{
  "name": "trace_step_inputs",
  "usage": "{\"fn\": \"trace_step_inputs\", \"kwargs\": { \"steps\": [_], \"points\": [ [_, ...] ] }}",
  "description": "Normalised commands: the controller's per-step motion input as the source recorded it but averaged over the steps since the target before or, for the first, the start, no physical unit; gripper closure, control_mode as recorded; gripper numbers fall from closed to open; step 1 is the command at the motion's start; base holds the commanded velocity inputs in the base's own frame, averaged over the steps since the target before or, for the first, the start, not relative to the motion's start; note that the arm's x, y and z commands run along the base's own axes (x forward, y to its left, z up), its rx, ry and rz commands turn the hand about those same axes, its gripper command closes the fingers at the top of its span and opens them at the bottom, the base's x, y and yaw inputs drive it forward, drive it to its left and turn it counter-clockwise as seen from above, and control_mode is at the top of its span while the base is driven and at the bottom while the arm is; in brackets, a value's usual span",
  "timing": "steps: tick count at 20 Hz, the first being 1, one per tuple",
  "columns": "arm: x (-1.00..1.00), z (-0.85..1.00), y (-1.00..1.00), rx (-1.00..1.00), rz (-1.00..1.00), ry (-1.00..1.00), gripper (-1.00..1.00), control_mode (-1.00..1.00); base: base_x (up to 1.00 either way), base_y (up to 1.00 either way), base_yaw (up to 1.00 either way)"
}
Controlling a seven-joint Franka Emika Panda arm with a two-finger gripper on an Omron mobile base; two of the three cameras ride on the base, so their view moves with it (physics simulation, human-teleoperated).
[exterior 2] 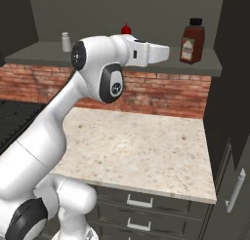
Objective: Collect the paprika, ketchup, and shaker from the cabinet and place them next to the stove.
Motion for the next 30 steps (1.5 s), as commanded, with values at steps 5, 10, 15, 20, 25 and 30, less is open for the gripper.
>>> {"fn": "trace_step_inputs", "kwargs": {
  "steps": [5, 10, 15, 20, 25, 30],
  "points": [
    [0.08, 0.00, 0.00, 0.00, 0.00, 0.03, -1.00, -1.00, 0.00, 0.00, 0.00],
    [0.14, 0.00, 0.00, 0.00, 0.00, 0.04, -1.00, -1.00, 0.00, 0.00, 0.00],
    [0.06, 0.00, 0.00, 0.00, 0.00, 0.03, -1.00, -1.00, 0.00, 0.00, 0.00],
    [0.09, 0.00, 0.02, 0.00, 0.00, 0.00, -1.00, -1.00, 0.00, 0.00, 0.00],
    [0.17, 0.00, 0.14, 0.00, -0.02, 0.00, -1.00, -1.00, 0.00, 0.00, 0.00],
    [0.25, 0.00, 0.23, 0.00, -0.06, 0.03, -1.00, -1.00, 0.00, 0.00, 0.00]
  ]
}}
